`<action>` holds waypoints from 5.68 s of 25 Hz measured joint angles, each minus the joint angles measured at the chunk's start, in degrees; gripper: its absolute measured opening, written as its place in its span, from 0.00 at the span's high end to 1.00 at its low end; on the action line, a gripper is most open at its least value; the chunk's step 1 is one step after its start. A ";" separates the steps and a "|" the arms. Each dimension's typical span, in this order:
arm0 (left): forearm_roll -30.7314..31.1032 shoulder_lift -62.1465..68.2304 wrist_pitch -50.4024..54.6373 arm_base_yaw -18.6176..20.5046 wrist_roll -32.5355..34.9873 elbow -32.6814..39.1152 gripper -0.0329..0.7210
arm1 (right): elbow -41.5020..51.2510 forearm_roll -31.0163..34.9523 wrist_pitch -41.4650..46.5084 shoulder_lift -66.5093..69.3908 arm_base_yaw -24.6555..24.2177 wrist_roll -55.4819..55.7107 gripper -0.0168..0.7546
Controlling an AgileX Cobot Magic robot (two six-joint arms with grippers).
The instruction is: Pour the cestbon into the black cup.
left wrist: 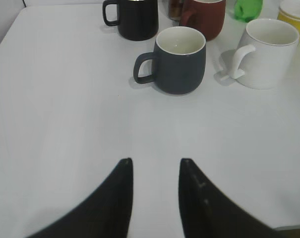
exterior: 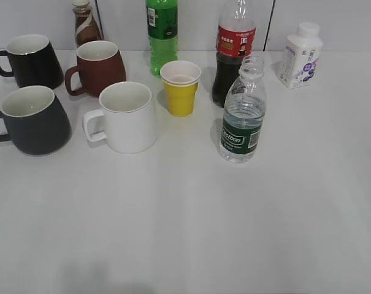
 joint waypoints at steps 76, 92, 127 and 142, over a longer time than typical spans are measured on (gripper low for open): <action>1.04 102.50 -120.18 0.00 0.48 10.17 0.60 | 0.00 0.15 0.00 0.00 0.00 0.00 0.21; 7.45 98.95 -119.74 0.05 1.53 9.12 0.90 | -1.80 12.84 -21.27 8.76 0.00 -17.60 0.26; 15.26 89.08 -116.04 0.05 1.57 9.12 0.90 | -0.56 18.51 -50.00 50.21 14.67 -23.43 0.53; 15.42 89.00 -116.22 0.05 1.57 9.12 0.90 | 11.93 9.09 -101.46 80.95 25.53 -9.10 0.13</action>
